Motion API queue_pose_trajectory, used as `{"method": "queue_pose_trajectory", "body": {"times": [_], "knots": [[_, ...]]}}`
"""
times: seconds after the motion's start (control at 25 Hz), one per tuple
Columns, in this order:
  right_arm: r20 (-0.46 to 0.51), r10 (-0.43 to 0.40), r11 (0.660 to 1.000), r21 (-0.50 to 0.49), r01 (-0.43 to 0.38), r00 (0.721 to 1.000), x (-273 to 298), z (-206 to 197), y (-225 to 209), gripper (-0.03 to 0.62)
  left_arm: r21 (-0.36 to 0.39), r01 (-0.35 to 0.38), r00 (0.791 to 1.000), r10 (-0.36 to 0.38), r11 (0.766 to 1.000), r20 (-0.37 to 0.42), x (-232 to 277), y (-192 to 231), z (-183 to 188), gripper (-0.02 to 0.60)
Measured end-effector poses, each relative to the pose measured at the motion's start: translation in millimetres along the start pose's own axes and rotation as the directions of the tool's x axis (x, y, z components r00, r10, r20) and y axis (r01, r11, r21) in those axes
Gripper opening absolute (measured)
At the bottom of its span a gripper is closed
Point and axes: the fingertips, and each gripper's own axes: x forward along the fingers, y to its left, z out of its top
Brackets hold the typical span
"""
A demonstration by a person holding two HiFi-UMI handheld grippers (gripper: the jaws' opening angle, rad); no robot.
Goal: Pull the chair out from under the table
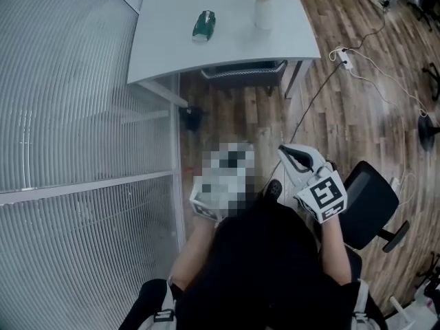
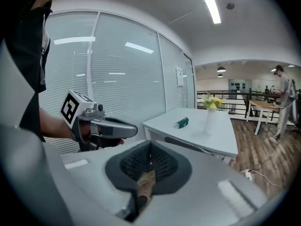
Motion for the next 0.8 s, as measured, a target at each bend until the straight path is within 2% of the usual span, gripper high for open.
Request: {"method": "queue_pose_trajectory", "body": {"times": [0.28,0.36,0.48,0.56,0.8], "knots": [[0.052,0.03,0.993,0.114,-0.036,0.998,38,28,-12,0.002,-0.001,0.018,1.0,-0.018,1.0,0.002,9,49,9,0.009],[0.026,-0.01,0.999,0.043,0.009,1.0,51,34,-16,0.002,0.012,0.027,1.0,-0.027,1.0,0.002,11,63,14,0.009],[-0.07,-0.08,0.986,-0.149,0.069,0.994,74,36,-16,0.002,0.039,0.048,0.999,-0.047,0.998,-0.002,13,85,20,0.009],[-0.117,-0.106,0.978,-0.189,0.083,0.987,92,34,-13,0.002,0.045,0.062,0.998,-0.062,0.997,-0.006,14,100,21,0.009],[-0.138,-0.069,0.997,-0.056,0.062,0.988,135,40,-6,0.002,0.042,0.107,0.994,-0.106,0.993,-0.02,16,145,23,0.009]]}}
